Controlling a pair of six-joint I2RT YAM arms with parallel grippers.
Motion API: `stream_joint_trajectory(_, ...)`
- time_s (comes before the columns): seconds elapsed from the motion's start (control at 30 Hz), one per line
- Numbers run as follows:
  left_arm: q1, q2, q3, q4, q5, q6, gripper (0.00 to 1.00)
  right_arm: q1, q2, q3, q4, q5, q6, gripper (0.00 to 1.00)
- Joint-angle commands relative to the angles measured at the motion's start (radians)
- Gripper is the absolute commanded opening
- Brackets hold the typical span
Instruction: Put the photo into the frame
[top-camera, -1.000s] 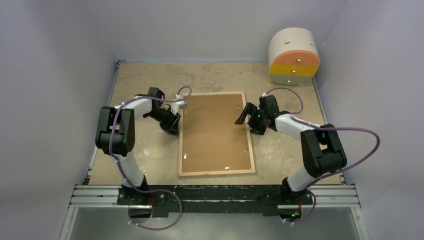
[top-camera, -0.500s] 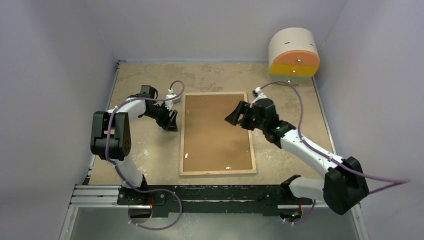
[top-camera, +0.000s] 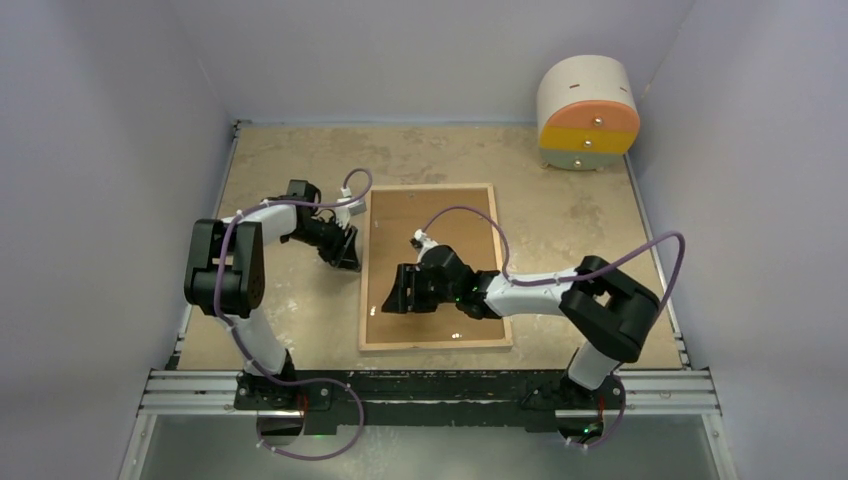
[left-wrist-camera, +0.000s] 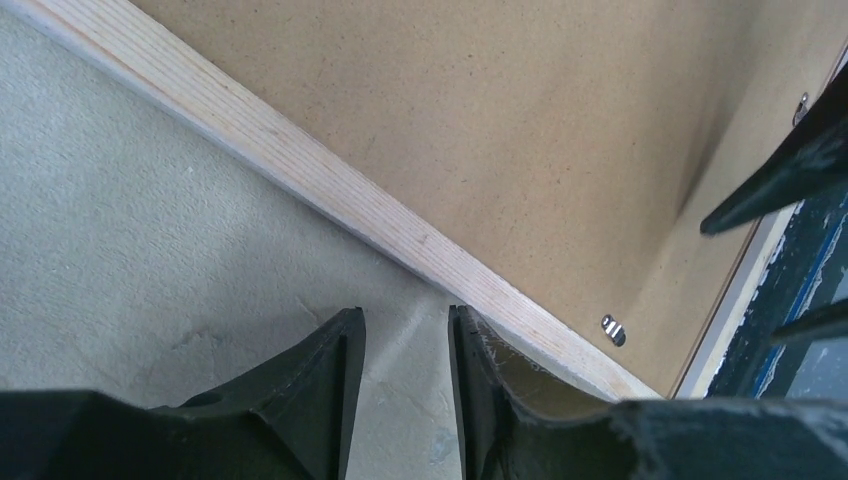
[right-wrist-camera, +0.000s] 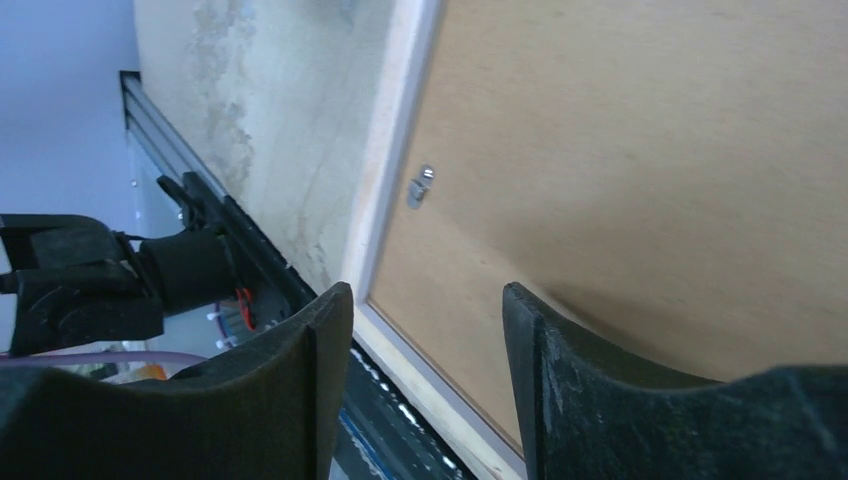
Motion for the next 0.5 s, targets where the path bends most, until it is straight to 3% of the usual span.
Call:
stream_joint_trajectory(0.0,0.000,0.016,-0.002,0.014,0.027,-0.005,0.38,0.036,0.050,0.064,0.114,-0.033,0.037,0.57)
stream_joint_trajectory(0.47,0.000,0.011,-0.018,0.016,-0.002,0.015,0.35,0.061,0.220,0.125,0.191,-0.102,0.077,0.45)
